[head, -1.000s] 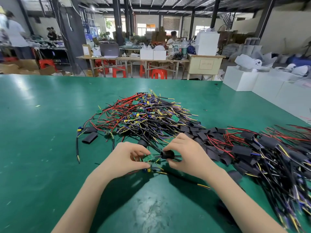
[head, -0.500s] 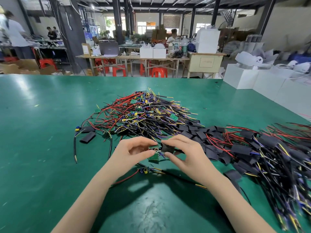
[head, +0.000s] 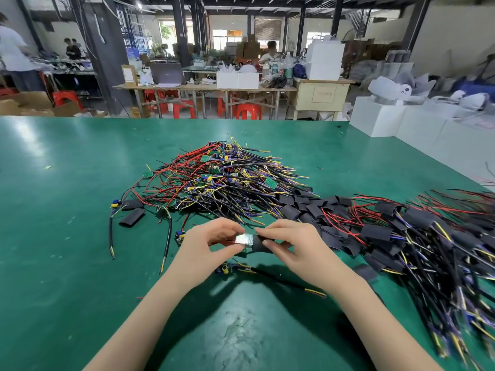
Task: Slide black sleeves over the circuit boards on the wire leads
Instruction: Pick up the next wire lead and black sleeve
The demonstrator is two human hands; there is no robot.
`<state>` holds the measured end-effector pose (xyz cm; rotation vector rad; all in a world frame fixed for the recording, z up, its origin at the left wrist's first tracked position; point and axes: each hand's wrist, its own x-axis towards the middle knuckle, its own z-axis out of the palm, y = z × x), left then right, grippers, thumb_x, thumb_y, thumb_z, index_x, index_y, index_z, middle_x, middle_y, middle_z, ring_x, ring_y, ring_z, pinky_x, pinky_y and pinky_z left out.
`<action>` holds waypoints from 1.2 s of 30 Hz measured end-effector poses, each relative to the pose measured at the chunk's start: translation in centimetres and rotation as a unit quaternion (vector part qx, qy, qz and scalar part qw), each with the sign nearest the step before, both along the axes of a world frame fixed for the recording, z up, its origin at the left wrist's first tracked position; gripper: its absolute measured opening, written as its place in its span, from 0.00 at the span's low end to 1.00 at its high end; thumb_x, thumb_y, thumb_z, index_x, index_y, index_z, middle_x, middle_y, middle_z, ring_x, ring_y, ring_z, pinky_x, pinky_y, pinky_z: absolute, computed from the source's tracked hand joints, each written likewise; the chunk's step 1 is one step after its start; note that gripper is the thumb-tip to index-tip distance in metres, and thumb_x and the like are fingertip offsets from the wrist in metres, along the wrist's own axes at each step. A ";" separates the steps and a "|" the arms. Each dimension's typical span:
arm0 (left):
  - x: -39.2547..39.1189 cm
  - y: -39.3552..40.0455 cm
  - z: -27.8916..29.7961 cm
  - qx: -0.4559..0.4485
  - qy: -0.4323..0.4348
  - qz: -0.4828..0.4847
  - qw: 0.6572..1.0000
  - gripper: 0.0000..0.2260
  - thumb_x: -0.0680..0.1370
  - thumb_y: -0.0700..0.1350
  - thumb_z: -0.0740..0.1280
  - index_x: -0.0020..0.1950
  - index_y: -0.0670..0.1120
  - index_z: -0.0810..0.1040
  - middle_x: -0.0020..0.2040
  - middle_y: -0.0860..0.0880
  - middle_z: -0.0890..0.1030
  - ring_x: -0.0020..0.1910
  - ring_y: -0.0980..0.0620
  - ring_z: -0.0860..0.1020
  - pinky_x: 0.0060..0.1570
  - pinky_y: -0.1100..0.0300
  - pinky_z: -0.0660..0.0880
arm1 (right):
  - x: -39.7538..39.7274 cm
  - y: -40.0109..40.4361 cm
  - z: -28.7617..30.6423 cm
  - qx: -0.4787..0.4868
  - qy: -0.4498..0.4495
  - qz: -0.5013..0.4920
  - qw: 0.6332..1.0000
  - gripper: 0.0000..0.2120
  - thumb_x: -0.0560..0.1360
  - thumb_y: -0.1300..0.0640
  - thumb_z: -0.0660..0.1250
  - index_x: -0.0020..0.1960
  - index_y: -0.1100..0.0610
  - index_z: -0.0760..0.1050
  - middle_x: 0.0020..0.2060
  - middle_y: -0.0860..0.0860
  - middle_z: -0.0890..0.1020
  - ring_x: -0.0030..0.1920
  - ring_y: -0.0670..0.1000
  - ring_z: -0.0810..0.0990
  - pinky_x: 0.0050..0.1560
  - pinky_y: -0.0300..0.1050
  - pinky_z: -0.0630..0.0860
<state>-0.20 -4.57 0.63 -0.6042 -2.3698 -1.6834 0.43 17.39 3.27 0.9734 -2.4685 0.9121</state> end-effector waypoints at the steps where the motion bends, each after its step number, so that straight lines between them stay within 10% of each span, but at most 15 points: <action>1: 0.0 0.1 -0.1 0.000 0.001 0.001 1.000 0.12 0.71 0.36 0.75 0.50 0.51 0.83 0.45 0.51 0.85 0.45 0.52 0.83 0.51 0.62 0.78 | 0.0 0.1 0.0 -0.005 -0.001 -0.001 1.000 0.10 0.76 0.63 0.67 0.56 0.59 0.82 0.46 0.52 0.83 0.42 0.44 0.77 0.44 0.27 0.69; 14: 0.4 1.1 -0.3 0.024 -0.043 -0.007 0.999 0.08 0.73 0.37 0.74 0.48 0.49 0.82 0.43 0.50 0.86 0.45 0.54 0.84 0.48 0.67 0.77 | 0.1 1.0 0.5 0.052 -0.013 -0.021 0.998 0.17 0.70 0.48 0.75 0.59 0.47 0.81 0.45 0.44 0.83 0.45 0.47 0.74 0.49 0.45 0.73; 23: 0.8 2.8 -0.1 0.062 -0.031 -0.001 0.998 0.09 0.72 0.32 0.74 0.45 0.45 0.82 0.41 0.49 0.86 0.41 0.55 0.83 0.47 0.65 0.77 | 0.6 1.7 1.4 0.037 -0.028 0.006 0.999 0.17 0.67 0.59 0.77 0.55 0.52 0.83 0.36 0.49 0.81 0.34 0.44 0.73 0.38 0.26 0.66; 36: 0.5 4.5 0.7 0.015 -0.038 -0.045 0.998 0.10 0.69 0.38 0.77 0.45 0.52 0.84 0.40 0.50 0.85 0.40 0.58 0.81 0.44 0.70 0.74 | 1.2 4.3 -0.1 -0.107 -0.125 -0.061 0.985 0.15 0.65 0.57 0.79 0.51 0.54 0.84 0.40 0.46 0.85 0.36 0.42 0.79 0.42 0.36 0.76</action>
